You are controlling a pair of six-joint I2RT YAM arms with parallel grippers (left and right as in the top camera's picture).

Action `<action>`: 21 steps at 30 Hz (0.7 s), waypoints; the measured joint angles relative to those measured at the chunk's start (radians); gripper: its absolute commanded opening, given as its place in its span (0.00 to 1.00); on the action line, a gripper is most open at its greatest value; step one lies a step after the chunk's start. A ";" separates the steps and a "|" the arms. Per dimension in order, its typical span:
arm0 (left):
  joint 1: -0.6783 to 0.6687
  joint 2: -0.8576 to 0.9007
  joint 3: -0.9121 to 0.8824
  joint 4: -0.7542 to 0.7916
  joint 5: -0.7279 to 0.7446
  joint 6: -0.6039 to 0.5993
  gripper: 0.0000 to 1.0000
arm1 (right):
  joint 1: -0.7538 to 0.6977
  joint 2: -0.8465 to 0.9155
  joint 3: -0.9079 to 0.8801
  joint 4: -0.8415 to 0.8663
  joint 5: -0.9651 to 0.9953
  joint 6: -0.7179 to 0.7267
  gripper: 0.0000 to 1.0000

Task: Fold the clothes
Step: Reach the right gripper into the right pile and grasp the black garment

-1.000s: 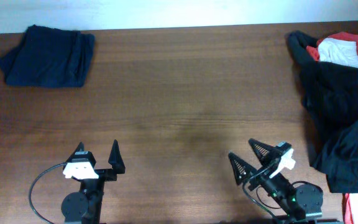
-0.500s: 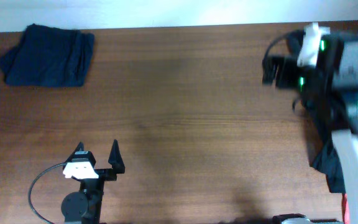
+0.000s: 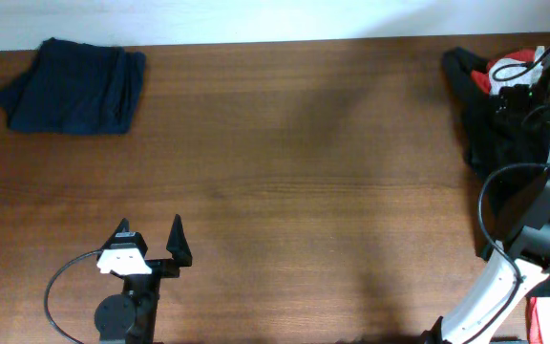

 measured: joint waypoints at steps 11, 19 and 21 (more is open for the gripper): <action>0.000 0.000 0.000 0.000 0.000 0.000 0.99 | 0.000 0.014 -0.158 0.026 -0.095 -0.080 0.04; 0.000 0.000 0.000 0.000 0.000 0.000 0.99 | 0.024 -0.172 -0.090 0.014 -0.296 0.015 0.04; 0.000 0.000 0.000 0.000 0.000 0.000 0.99 | 0.137 -0.309 -0.076 0.020 -0.349 0.050 0.04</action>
